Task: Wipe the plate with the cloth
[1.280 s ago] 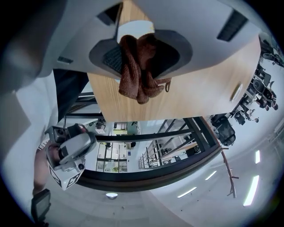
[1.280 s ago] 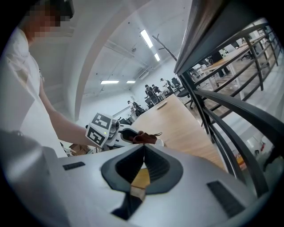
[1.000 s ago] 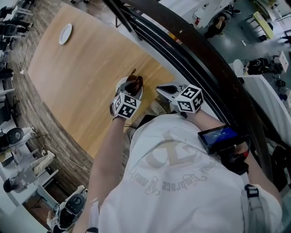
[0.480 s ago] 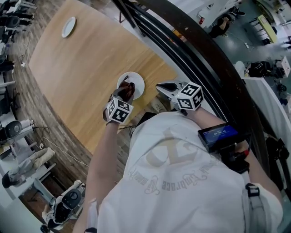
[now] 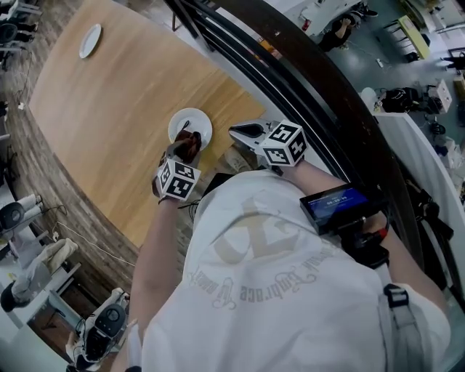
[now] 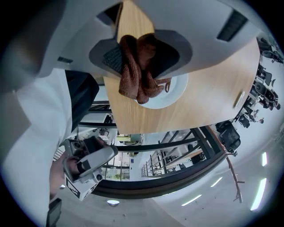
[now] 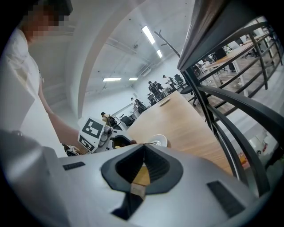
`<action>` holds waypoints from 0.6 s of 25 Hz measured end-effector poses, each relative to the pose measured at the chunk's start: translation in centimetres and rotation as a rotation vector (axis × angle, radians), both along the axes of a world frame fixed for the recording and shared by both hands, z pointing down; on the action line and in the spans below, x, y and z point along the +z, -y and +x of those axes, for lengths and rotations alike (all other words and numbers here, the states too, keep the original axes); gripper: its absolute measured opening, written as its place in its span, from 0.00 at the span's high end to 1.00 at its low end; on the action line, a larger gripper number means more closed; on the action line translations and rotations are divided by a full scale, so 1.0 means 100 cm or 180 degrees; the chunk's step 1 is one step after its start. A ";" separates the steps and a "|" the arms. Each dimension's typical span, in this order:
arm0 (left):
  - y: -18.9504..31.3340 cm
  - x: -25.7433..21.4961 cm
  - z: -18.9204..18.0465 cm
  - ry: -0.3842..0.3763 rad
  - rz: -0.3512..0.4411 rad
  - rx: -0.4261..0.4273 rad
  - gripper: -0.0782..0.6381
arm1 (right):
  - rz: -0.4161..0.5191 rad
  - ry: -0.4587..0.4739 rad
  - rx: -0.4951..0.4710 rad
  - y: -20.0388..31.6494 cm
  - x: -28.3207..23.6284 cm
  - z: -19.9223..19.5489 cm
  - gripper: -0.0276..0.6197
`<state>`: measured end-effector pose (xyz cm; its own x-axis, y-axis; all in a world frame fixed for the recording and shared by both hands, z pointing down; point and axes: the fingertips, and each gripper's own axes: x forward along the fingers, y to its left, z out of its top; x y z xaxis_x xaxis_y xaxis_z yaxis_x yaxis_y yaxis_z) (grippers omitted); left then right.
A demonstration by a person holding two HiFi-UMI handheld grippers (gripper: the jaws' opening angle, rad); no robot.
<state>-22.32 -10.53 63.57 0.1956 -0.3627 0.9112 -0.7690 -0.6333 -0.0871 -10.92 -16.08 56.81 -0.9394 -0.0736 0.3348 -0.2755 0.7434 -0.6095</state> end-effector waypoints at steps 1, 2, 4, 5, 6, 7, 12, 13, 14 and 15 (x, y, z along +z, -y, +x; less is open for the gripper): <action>0.002 0.000 0.006 -0.0015 0.0006 0.0041 0.66 | -0.0001 -0.0006 0.0002 0.000 0.000 0.000 0.94; 0.005 0.001 0.011 -0.0025 0.0008 0.0090 0.66 | -0.0004 -0.0013 0.0005 0.000 0.001 0.000 0.94; 0.010 0.002 0.023 -0.0053 0.0008 0.0177 0.66 | -0.0015 -0.0026 0.0019 0.000 0.003 0.002 0.94; 0.014 0.003 0.028 -0.0072 0.0012 0.0213 0.66 | -0.0020 -0.0033 0.0031 0.001 0.005 0.004 0.94; 0.018 0.004 0.034 -0.0088 0.0021 0.0247 0.66 | -0.0024 -0.0040 0.0044 0.001 0.006 0.006 0.94; 0.023 0.004 0.039 -0.0099 0.0034 0.0280 0.66 | -0.0026 -0.0047 0.0057 0.002 0.007 0.008 0.94; 0.035 0.001 0.065 -0.0194 0.0065 0.0421 0.66 | -0.0036 -0.0063 0.0068 0.001 0.010 0.012 0.94; 0.033 0.001 0.070 -0.0231 0.0065 0.0409 0.66 | -0.0038 -0.0060 0.0055 0.000 0.011 0.012 0.94; 0.031 0.000 0.073 -0.0270 0.0066 0.0369 0.66 | -0.0042 -0.0054 0.0040 -0.001 0.011 0.011 0.94; 0.028 -0.001 0.075 -0.0312 0.0070 0.0308 0.66 | -0.0047 -0.0045 0.0023 -0.002 0.011 0.011 0.94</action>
<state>-14.84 -13.31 63.45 0.3184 -0.3576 0.8779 -0.7098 -0.7038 -0.0293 -9.81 -15.91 57.87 -0.9340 -0.0752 0.3492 -0.2894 0.7323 -0.6164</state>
